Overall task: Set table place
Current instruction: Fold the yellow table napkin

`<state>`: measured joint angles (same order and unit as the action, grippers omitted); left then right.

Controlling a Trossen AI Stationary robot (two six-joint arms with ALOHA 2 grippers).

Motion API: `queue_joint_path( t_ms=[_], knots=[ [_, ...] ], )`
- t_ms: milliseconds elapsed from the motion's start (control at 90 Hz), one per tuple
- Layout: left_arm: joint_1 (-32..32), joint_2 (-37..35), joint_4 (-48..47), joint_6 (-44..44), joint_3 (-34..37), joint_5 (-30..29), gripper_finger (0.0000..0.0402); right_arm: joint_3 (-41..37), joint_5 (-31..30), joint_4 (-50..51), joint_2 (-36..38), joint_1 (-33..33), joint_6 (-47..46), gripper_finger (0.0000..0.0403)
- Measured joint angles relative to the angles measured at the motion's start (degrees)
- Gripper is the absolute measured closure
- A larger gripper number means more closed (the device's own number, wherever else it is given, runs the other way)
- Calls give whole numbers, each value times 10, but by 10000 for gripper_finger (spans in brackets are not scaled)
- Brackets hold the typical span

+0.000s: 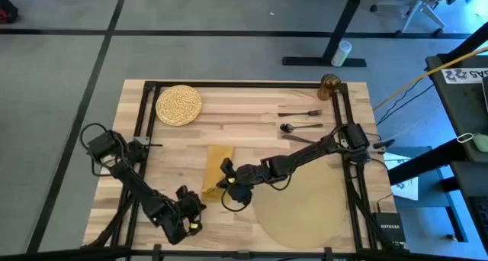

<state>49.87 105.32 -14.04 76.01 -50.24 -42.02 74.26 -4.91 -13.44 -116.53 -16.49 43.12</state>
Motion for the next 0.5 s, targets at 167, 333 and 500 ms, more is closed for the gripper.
queue_joint_path(
  t_ms=[167,333,500],
  knots=[
    [-12,1,-3,-12,0,-6,402,1,0,-14,-5,0,-8,402],
    [-16,1,-3,-15,1,-7,402,0,11,-16,-17,0,-23,402],
    [-16,1,-3,-14,1,-7,402,0,12,-19,-17,0,-24,402]
  ],
)
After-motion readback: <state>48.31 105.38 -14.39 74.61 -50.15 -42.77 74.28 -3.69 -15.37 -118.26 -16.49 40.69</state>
